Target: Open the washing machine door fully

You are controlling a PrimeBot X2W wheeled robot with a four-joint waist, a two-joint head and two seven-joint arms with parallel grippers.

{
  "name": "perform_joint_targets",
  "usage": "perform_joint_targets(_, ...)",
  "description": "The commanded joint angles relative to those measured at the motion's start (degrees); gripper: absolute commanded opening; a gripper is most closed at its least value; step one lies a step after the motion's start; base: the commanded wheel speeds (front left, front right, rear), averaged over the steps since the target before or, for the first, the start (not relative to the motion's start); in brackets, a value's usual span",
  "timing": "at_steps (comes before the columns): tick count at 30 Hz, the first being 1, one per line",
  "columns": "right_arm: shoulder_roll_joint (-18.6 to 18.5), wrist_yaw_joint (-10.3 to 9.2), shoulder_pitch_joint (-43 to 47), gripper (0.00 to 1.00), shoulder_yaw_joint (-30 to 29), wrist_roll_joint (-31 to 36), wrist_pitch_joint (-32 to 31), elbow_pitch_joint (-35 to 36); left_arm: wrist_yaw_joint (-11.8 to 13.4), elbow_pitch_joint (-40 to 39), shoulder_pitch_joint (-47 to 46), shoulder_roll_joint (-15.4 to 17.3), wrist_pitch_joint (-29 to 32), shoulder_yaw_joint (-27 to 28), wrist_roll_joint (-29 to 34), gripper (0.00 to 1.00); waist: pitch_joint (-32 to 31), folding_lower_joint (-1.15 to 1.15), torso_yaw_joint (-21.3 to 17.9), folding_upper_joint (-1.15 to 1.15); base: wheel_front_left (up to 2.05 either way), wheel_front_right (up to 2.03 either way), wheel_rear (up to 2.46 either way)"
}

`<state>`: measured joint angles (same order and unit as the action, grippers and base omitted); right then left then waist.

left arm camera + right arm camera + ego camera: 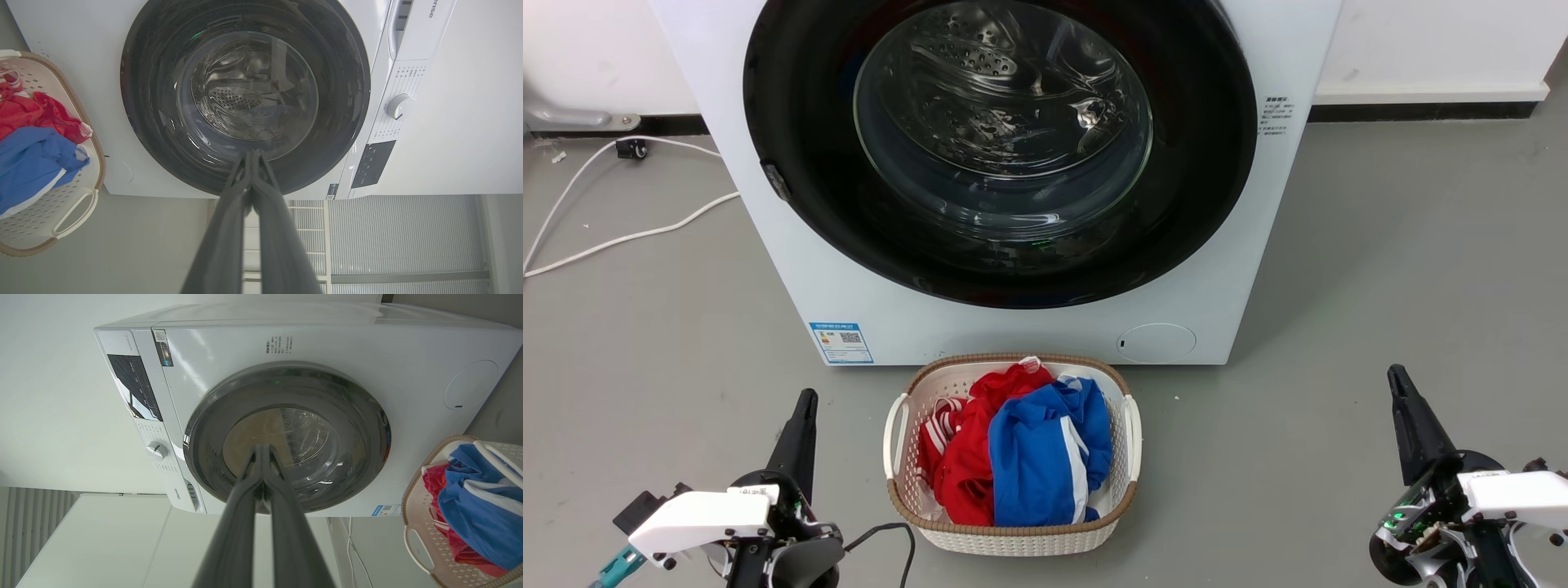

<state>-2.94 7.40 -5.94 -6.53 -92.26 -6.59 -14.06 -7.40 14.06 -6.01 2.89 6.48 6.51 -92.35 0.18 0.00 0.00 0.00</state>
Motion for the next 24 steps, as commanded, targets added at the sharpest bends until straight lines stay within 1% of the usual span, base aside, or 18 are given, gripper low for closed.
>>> perform_joint_targets(1,0.13,0.18,-0.65,0.00,0.04,0.05,0.04,-0.04,-0.20,0.04,-0.48,-0.03,0.09,0.03,0.21,0.00,0.00,0.00,0.00,0.00,0.00,0.00,0.00)
perform_joint_targets(23,0.13,0.18,-0.65,0.00,0.04,0.05,0.04,-0.04,-0.20,0.04,-0.48,-0.03,0.09,0.03,0.21,0.00,0.00,0.00,0.00,0.00,0.00,0.00,0.00)
perform_joint_targets(24,0.00,0.00,0.01,1.00,0.00,0.00,0.02,-0.04,0.00,0.04,0.01,0.00,-0.01,-0.01,0.01,1.00,0.00,0.00,0.00,0.00,0.00,0.00,0.00)
